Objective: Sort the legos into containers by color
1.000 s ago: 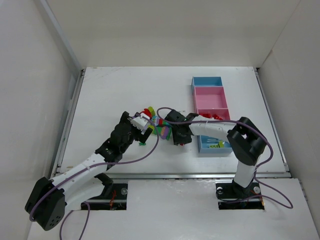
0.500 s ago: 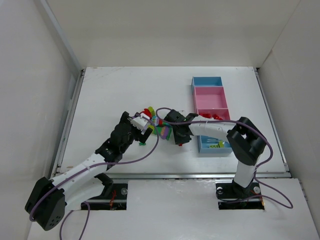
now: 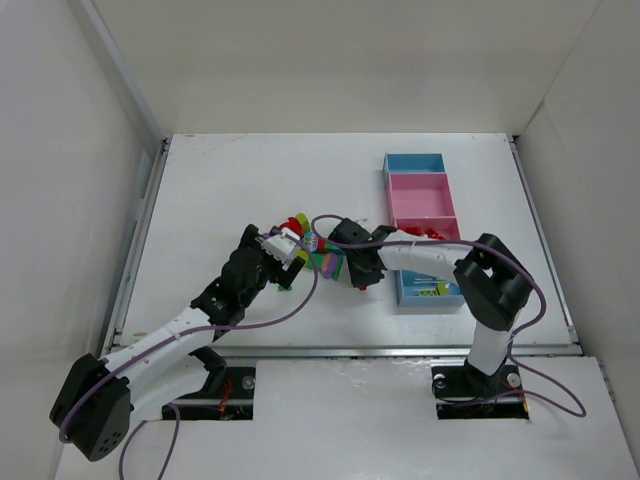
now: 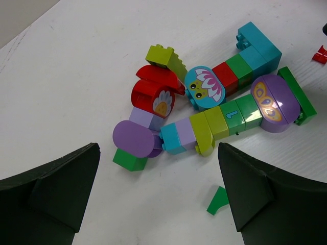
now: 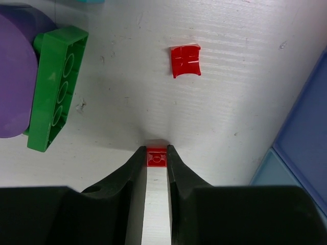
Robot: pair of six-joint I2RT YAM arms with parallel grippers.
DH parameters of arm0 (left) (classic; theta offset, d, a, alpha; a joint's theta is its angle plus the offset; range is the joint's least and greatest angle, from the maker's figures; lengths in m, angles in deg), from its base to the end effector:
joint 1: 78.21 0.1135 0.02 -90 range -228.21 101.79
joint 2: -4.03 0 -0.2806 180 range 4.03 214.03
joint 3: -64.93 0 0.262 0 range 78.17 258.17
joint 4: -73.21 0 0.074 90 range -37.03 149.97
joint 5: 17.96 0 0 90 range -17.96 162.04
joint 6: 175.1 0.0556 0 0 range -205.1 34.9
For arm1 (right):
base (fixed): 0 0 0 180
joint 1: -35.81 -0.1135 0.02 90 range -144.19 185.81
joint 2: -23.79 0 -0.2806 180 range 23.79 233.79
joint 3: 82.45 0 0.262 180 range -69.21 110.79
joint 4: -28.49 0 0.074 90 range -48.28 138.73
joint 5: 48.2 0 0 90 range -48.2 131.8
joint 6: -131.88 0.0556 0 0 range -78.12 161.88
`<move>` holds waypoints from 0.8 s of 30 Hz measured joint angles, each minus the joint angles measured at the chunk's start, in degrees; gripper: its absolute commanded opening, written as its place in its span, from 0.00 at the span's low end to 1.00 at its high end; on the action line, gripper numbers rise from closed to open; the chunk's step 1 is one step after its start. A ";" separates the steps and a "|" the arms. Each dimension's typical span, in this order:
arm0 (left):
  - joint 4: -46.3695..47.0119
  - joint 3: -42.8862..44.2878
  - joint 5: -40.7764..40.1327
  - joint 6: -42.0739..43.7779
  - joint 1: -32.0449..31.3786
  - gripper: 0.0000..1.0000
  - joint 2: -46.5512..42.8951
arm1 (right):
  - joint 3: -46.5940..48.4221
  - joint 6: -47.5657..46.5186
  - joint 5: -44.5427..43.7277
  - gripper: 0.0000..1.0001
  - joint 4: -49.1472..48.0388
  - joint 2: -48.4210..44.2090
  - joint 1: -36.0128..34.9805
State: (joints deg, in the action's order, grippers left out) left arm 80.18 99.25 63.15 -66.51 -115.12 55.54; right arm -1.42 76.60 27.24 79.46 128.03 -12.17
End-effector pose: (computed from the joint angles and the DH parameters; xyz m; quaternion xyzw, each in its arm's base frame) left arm 0.1831 -0.1268 0.2328 0.3122 0.7001 -0.0431 0.6407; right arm 0.2545 0.2616 0.1593 -0.0961 0.9779 -0.0040 0.1854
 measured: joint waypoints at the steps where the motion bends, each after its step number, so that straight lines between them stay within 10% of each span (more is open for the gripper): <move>1: 0.00 0.00 -0.02 0.00 0.00 1.00 0.00 | 0.13 -0.09 -0.11 0.16 0.26 0.00 0.00; 12: 0.17 0.00 -0.22 0.48 -0.02 1.00 0.00 | 11.67 -2.01 -5.70 0.15 6.64 -4.26 1.77; 24: 0.37 0.00 -0.42 1.01 -0.02 1.00 0.09 | 13.88 -7.15 -8.04 0.15 5.53 -5.51 24.52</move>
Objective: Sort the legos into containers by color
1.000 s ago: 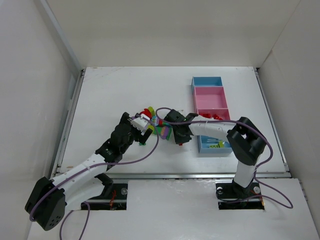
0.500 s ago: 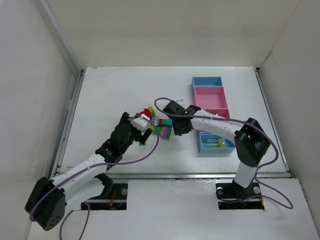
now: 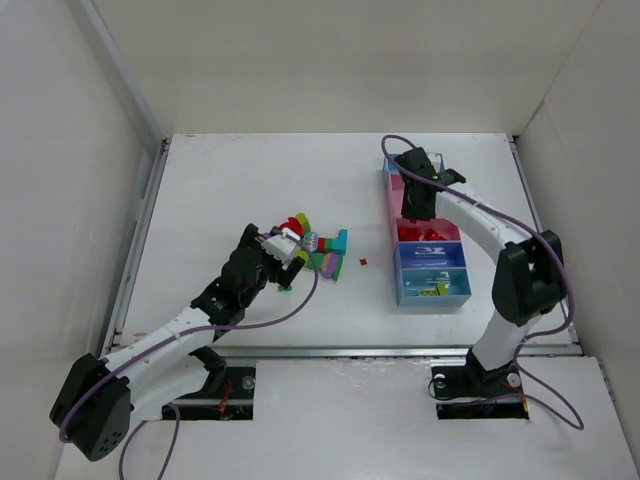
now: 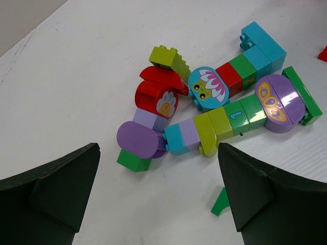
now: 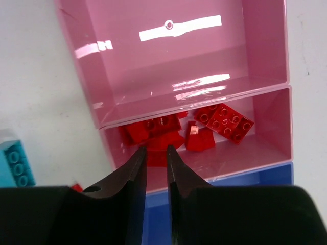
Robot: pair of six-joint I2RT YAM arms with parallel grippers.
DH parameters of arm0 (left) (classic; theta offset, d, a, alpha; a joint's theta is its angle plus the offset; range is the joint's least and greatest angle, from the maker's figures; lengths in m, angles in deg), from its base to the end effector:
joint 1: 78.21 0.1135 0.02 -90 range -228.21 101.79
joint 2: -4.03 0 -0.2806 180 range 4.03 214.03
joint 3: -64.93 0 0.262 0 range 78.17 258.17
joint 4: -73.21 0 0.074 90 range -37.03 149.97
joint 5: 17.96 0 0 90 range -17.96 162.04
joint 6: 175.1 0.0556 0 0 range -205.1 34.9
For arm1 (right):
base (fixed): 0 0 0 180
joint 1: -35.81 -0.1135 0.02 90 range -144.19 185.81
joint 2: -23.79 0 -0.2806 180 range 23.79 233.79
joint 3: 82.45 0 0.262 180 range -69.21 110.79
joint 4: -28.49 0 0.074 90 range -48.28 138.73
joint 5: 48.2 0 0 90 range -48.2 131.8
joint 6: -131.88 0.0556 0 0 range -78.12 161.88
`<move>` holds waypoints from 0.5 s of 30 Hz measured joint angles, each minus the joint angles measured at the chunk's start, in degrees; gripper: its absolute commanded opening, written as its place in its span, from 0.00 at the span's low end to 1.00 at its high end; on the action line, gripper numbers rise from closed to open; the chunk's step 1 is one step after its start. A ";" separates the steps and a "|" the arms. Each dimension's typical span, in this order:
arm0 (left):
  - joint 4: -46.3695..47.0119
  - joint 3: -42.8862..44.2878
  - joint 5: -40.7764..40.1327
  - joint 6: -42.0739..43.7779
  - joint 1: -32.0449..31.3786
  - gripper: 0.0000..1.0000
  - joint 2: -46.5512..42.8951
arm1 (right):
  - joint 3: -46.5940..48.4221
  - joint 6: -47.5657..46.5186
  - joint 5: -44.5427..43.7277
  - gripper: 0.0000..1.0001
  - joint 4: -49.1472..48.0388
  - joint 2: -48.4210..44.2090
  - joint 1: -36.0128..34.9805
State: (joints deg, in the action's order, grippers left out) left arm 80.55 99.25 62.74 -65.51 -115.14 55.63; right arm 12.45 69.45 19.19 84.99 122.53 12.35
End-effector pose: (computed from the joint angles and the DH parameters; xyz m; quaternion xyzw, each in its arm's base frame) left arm 0.1835 -0.1267 0.2333 0.3154 0.6969 -0.0353 0.6431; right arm 0.3627 0.1341 0.2644 0.0841 0.9455 -0.0629 0.3081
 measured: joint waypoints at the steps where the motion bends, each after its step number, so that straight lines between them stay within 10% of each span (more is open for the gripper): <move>1: 0.00 0.00 -0.09 0.07 0.02 1.00 0.00 | -0.11 -0.28 0.17 0.15 -0.15 0.76 0.61; 9: 0.00 0.00 -0.31 0.46 0.04 1.00 0.00 | -0.94 -2.27 2.36 0.47 -0.92 2.29 3.23; 15: 0.13 0.00 -0.39 0.57 0.33 1.00 0.02 | -0.96 -3.06 2.56 0.50 -0.87 2.29 3.54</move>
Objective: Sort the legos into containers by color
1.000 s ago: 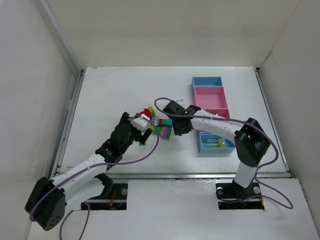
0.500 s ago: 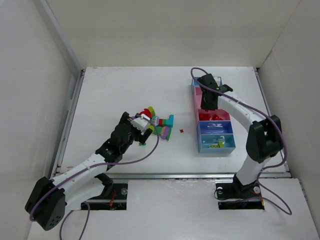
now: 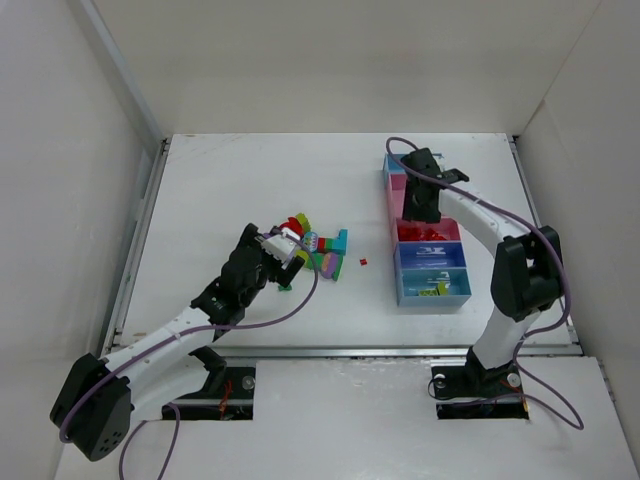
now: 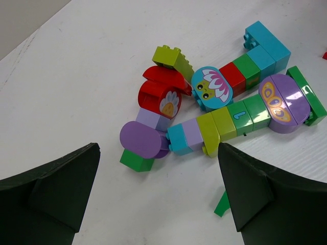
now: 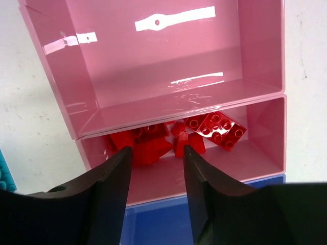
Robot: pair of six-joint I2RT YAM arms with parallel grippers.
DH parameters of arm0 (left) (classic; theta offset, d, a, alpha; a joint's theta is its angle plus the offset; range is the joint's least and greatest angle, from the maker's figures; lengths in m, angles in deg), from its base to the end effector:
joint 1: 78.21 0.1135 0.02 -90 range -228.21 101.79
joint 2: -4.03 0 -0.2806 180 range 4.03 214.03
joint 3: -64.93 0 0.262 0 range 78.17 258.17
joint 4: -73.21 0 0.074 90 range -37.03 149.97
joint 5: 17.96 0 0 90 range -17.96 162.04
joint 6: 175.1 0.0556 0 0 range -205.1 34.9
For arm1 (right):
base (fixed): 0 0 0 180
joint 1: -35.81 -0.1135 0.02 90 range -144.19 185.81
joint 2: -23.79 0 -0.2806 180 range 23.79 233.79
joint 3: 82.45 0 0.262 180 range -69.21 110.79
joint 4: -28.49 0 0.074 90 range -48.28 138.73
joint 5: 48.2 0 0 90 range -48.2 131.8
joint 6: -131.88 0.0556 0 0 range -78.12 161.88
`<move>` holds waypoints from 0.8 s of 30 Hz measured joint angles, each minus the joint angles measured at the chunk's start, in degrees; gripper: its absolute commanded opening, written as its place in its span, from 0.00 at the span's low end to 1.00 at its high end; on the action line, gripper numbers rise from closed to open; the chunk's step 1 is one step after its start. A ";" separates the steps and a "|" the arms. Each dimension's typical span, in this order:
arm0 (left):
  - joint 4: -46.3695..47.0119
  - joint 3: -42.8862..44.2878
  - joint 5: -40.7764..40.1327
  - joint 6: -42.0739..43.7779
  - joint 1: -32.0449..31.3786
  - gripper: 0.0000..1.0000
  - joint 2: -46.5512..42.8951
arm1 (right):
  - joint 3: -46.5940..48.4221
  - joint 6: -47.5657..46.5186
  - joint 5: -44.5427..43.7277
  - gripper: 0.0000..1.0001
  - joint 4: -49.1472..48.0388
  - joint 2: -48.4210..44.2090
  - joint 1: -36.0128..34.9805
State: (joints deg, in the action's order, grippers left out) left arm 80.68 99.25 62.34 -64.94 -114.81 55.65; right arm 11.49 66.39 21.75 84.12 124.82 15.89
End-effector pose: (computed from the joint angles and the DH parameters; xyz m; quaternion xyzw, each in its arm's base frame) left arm 0.1845 -0.1253 0.2336 0.3145 0.6966 -0.0277 0.6443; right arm 0.3746 0.1155 0.2444 0.0793 0.9545 -0.0688 0.2789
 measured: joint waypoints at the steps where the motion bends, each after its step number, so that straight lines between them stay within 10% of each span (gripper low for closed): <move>1: 0.07 0.00 0.00 0.04 0.02 1.00 0.07 | 0.00 -0.42 0.15 0.53 0.00 -0.07 -0.17; 12: 0.17 0.00 -0.02 0.28 0.35 1.00 0.39 | -1.03 -9.25 7.74 0.64 -3.76 -3.41 -19.74; 24: 0.28 0.00 -0.02 0.28 0.35 1.00 0.37 | -8.07 -5.25 13.40 0.64 -8.50 5.53 -17.84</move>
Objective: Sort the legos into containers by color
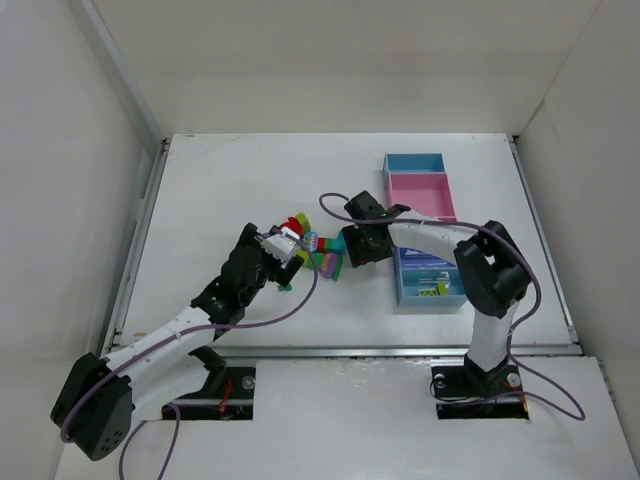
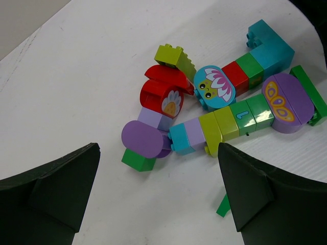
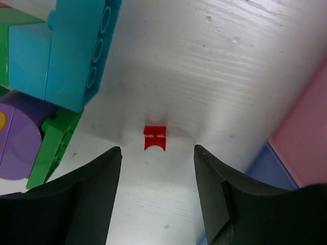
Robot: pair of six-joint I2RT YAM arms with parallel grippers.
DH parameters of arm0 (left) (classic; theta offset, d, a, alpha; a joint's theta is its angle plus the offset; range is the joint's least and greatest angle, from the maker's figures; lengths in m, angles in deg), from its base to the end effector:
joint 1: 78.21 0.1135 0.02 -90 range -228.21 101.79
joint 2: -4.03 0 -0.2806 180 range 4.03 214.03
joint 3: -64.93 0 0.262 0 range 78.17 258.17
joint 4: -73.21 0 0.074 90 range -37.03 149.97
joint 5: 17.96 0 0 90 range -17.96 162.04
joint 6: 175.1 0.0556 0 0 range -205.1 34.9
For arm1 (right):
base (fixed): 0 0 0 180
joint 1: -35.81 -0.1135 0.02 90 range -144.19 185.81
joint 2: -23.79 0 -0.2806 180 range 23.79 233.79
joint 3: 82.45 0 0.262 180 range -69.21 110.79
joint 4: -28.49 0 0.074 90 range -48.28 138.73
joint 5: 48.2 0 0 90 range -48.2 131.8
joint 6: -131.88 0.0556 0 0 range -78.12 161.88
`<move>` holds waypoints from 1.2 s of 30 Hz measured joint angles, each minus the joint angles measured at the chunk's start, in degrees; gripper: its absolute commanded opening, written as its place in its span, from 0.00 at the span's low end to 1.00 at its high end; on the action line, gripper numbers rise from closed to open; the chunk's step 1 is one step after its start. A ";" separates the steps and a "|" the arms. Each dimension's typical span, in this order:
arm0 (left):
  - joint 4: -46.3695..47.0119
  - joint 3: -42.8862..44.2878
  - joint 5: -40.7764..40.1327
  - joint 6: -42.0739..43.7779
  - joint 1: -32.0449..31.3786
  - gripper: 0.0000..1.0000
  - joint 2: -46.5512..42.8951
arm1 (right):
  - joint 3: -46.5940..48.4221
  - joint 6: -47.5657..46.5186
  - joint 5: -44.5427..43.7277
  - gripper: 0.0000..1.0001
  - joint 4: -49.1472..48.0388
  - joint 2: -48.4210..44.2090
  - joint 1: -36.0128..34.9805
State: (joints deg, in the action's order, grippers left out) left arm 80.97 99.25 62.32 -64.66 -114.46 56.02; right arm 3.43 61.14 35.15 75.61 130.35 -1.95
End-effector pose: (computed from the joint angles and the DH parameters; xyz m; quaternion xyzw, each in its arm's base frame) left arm 0.1860 -0.1247 0.2329 0.3142 0.6972 -0.0239 0.6439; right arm 0.3154 0.2361 0.1703 -0.1464 0.9687 0.0417 0.1961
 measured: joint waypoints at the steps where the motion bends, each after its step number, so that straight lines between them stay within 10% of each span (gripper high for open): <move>1: -0.02 0.00 0.00 0.00 0.00 1.00 0.00 | 0.09 -0.02 0.26 0.62 -0.50 0.74 0.00; 25: -0.02 0.00 -0.04 0.00 0.00 1.00 0.00 | 2.64 1.70 -4.07 0.06 -2.40 3.96 -3.48; 28: -0.02 0.00 -0.02 0.00 0.00 1.00 0.00 | 2.64 1.73 -4.11 0.12 -2.38 3.93 -3.48; 31: -0.02 0.00 -0.04 0.00 0.00 1.00 0.00 | 2.64 1.92 -4.46 0.40 -1.90 3.80 -3.48; 36: -0.02 0.00 -0.04 0.00 0.00 1.00 0.00 | 0.74 0.50 -3.28 0.47 -1.90 2.38 -3.48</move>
State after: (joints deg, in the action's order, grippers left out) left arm 80.94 99.25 62.28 -64.66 -114.46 56.02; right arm 4.17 61.65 31.87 73.71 132.73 -5.42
